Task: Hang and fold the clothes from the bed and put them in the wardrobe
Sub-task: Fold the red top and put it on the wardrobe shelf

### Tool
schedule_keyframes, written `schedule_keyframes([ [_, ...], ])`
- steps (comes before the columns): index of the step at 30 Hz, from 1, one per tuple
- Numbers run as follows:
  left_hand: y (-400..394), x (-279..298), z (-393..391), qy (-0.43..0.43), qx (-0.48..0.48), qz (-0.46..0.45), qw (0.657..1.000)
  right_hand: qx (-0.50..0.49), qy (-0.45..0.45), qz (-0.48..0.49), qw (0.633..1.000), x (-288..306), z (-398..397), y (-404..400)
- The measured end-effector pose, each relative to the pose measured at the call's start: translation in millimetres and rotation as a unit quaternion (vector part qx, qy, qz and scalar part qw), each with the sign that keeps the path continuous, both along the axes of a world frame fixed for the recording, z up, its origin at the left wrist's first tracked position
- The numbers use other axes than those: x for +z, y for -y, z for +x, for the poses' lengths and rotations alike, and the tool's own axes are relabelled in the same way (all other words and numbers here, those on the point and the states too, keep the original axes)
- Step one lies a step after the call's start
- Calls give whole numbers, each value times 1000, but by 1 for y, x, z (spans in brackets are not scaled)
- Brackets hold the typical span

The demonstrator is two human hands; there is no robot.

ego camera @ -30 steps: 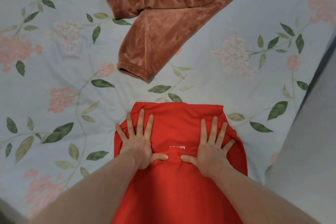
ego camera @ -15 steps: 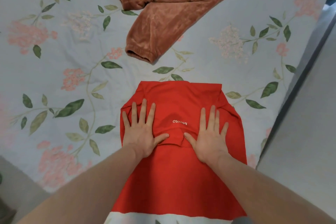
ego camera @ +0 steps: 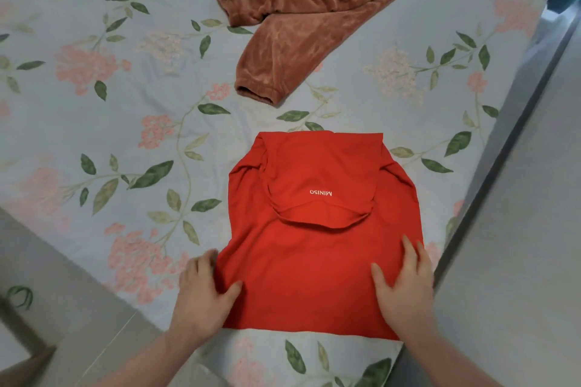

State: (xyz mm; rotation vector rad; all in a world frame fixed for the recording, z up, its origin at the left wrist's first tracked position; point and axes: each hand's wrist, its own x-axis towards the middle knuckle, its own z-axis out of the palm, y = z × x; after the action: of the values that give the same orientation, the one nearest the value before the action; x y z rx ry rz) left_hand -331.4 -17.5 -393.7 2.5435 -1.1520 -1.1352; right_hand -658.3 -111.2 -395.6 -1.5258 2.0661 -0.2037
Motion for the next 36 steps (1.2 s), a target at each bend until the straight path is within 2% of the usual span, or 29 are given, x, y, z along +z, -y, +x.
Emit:
schedule_keyframes([
  [2,-20,1,-2,-58,55,33,996,-76,-10,50,996,1,-19,-22],
  [5,-27,5,-7,-115,136,60,982,-209,87,150,962,2,-36,-41],
  [7,-24,11,-10,-135,156,70,976,-245,92,189,947,5,-44,-43],
  [11,-14,27,-15,-203,234,45,950,-258,87,156,949,17,-53,-34],
  [13,-2,41,-17,-244,294,16,924,-292,153,129,935,27,-49,-20],
  [16,33,67,-14,-266,353,-47,896,-334,277,106,895,47,-36,17],
  [19,75,89,-2,-280,361,-97,884,-313,337,96,883,70,-20,62],
  [21,103,100,6,-305,348,-106,880,-315,363,104,870,83,-10,91],
  [24,144,106,20,-353,364,-110,855,-326,401,137,845,92,4,132],
  [26,168,102,29,-377,389,-110,833,-313,404,143,847,93,9,156],
  [28,188,95,35,-380,404,-109,825,-305,406,133,851,93,13,178],
  [34,229,78,43,-345,410,-122,836,-280,361,129,880,73,24,225],
  [36,236,69,44,-312,396,-122,855,-268,343,125,892,62,27,229],
])
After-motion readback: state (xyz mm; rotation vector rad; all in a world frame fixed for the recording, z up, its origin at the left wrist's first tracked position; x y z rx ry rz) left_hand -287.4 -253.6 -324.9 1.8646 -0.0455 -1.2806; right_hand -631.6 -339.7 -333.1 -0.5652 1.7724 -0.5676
